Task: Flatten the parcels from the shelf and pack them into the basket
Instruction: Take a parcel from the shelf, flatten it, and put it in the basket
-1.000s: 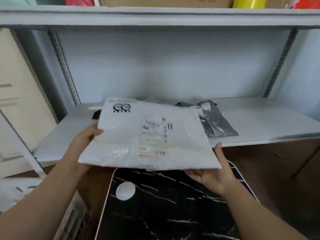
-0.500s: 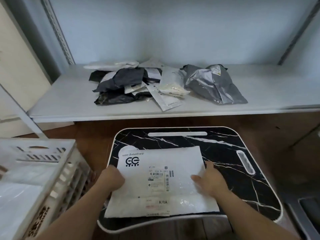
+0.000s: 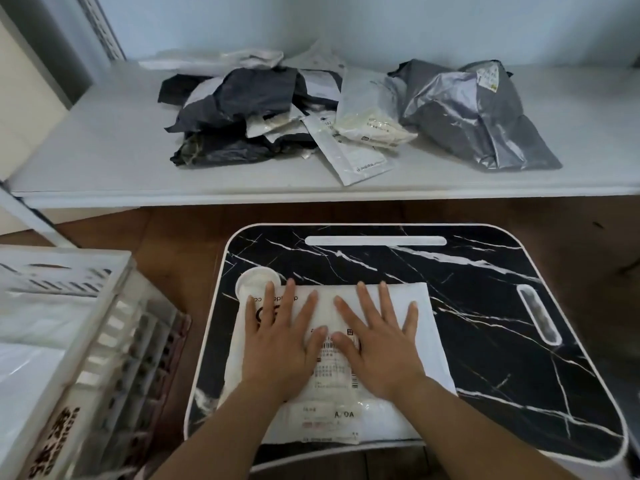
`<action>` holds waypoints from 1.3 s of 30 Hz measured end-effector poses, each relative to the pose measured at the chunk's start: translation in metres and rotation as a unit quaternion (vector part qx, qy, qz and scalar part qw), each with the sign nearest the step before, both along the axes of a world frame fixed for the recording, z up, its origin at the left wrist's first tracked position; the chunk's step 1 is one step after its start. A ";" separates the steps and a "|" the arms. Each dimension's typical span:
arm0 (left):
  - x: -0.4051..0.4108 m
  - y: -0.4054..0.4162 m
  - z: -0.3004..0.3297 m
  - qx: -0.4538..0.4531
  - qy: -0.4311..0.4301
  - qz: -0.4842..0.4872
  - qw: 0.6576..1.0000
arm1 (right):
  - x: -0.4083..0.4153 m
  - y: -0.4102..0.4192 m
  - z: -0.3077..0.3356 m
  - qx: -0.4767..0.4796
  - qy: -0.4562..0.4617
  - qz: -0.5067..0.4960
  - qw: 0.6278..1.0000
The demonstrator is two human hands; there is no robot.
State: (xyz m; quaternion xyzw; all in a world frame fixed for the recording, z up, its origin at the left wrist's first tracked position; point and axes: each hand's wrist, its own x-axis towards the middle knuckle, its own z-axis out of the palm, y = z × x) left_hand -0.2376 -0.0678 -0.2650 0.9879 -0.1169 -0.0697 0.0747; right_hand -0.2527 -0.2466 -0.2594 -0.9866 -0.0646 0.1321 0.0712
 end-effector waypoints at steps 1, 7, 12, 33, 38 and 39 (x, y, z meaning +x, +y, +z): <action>-0.001 0.000 -0.001 -0.002 -0.012 0.000 1.000 | -0.001 -0.001 -0.001 -0.002 -0.010 0.003 1.000; -0.010 -0.001 -0.012 0.003 -0.050 0.001 0.999 | -0.010 -0.001 -0.009 -0.001 -0.056 0.012 0.998; -0.013 -0.001 -0.020 0.010 -0.059 -0.006 0.998 | -0.013 0.000 -0.018 -0.021 -0.071 0.010 0.997; -0.009 -0.002 -0.031 0.015 -0.037 0.001 0.999 | -0.009 0.000 -0.021 -0.023 -0.032 0.003 0.999; -0.009 -0.002 -0.030 0.023 -0.022 0.007 0.999 | -0.007 0.000 -0.018 -0.034 -0.006 0.011 0.999; -0.009 -0.001 -0.029 0.025 -0.018 0.008 0.999 | -0.006 -0.001 -0.015 -0.035 0.007 0.017 0.999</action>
